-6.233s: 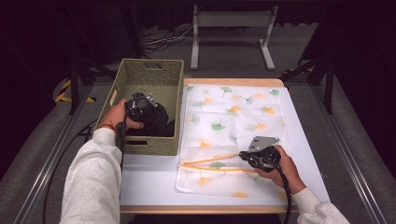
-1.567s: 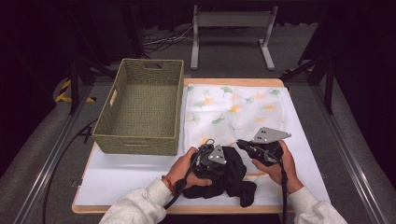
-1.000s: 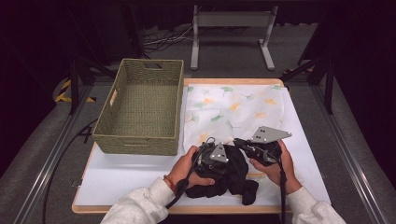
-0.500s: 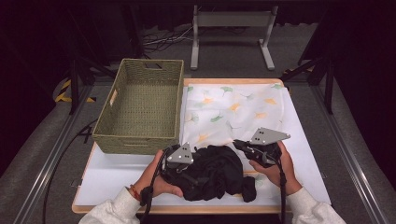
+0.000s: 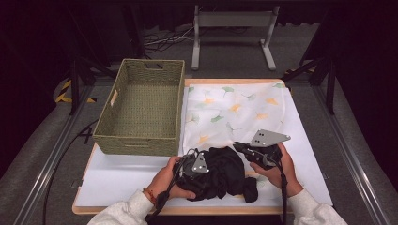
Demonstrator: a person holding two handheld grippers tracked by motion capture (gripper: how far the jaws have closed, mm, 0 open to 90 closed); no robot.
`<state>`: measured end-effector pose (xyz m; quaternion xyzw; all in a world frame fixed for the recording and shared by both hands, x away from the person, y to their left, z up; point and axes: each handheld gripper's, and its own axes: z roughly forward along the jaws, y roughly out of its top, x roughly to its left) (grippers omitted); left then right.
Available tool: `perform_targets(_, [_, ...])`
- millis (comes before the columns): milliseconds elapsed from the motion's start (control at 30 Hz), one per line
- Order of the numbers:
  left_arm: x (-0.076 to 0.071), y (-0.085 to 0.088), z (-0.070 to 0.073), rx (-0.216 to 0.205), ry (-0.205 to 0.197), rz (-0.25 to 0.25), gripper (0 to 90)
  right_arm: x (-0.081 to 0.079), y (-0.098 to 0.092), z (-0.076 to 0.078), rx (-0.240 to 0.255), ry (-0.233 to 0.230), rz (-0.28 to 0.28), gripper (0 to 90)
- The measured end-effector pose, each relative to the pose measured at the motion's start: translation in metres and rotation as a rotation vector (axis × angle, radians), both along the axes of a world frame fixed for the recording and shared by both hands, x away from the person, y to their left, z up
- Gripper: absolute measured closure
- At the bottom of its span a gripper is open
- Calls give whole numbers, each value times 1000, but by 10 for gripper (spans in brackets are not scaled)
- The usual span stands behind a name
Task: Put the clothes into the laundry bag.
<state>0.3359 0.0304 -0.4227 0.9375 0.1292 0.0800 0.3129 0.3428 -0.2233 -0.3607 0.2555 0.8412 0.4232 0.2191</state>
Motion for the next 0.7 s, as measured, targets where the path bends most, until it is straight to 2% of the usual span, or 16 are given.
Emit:
perform_targets(100, [1,2,5,-7,-16,0,681,-1,0,2,8,-4,0,888])
perform_targets(133, [0,2,6,0,-21,-1,737,-1,0,3,10,-7,0,888])
perform_targets(200, [-1,1,11,-7,-45,-2,788,-2,0,4,13,-11,0,888])
perform_targets(400, [1,-10,27,-38,-69,-11,813,-3,-1,7,24,-16,-2,889])
perform_targets(567, [9,-23,30,-57,-71,13,816,-4,-1,7,25,-16,-2,889])
perform_targets(633, [12,-29,30,-49,-77,31,818,-4,-1,8,27,-16,-1,889])
perform_targets(700, [16,-35,34,-60,-68,36,818,-4,-1,8,33,-16,-2,889])
